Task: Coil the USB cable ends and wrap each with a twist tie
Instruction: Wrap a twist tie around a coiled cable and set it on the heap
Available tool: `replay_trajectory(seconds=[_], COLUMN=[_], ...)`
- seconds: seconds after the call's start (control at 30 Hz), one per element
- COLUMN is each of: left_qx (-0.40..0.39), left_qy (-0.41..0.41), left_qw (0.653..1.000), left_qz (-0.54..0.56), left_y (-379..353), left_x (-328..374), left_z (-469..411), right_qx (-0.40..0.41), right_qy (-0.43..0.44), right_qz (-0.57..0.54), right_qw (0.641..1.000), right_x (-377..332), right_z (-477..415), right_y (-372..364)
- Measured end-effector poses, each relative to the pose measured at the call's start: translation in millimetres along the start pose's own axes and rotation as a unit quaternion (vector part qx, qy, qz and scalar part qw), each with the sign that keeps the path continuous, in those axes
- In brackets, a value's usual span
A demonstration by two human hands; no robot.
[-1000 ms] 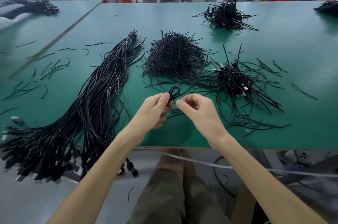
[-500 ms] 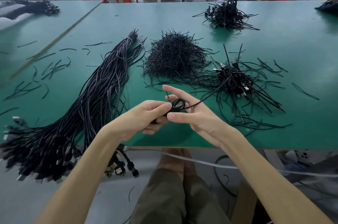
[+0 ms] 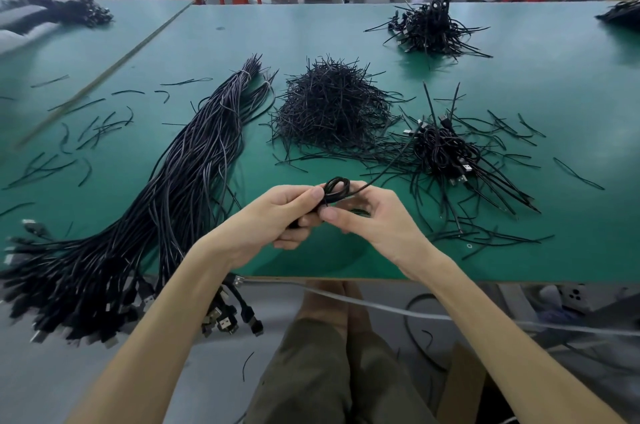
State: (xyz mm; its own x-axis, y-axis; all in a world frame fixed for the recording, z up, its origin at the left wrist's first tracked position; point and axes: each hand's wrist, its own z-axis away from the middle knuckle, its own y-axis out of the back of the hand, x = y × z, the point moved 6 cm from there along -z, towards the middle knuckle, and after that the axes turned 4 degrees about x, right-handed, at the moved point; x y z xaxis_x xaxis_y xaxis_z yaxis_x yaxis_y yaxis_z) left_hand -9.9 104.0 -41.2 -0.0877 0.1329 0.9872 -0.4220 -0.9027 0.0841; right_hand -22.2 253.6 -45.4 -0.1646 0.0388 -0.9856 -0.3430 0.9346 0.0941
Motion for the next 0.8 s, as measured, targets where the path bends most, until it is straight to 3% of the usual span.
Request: replay_trajectory(seconds=[0.27, 0.5, 0.6, 0.7, 0.8], left_qx=[-0.016, -0.006, 0.003, 0.037, 0.103], left_qy=[-0.022, 0.004, 0.003, -0.018, -0.047], left_qw=[0.999, 0.998, 1.000, 0.993, 0.958], left_qz=[0.033, 0.056, -0.002, -0.109, -0.265], left_y=[-2.9, -8.2, -10.6, -7.9, -0.4], left_x=[2.1, 2.0, 2.9, 9.0, 17.5], left_z=[2.4, 4.0, 6.2, 7.4, 5.5], right_qx=[0.090, 0.119, 0.128, 0.121, 0.108], right_qy=[0.090, 0.216, 0.243, 0.216, 0.197], right_qz=[0.103, 0.271, 0.333, 0.321, 0.322], right_qw=[0.986, 0.930, 0.902, 0.914, 0.920], right_x=[-10.6, -29.8, -31.4, -27.5, -25.7], right_z=[1.1, 14.5, 20.2, 20.0, 16.8], right_y=[9.8, 3.3, 2.3, 4.4, 3.0])
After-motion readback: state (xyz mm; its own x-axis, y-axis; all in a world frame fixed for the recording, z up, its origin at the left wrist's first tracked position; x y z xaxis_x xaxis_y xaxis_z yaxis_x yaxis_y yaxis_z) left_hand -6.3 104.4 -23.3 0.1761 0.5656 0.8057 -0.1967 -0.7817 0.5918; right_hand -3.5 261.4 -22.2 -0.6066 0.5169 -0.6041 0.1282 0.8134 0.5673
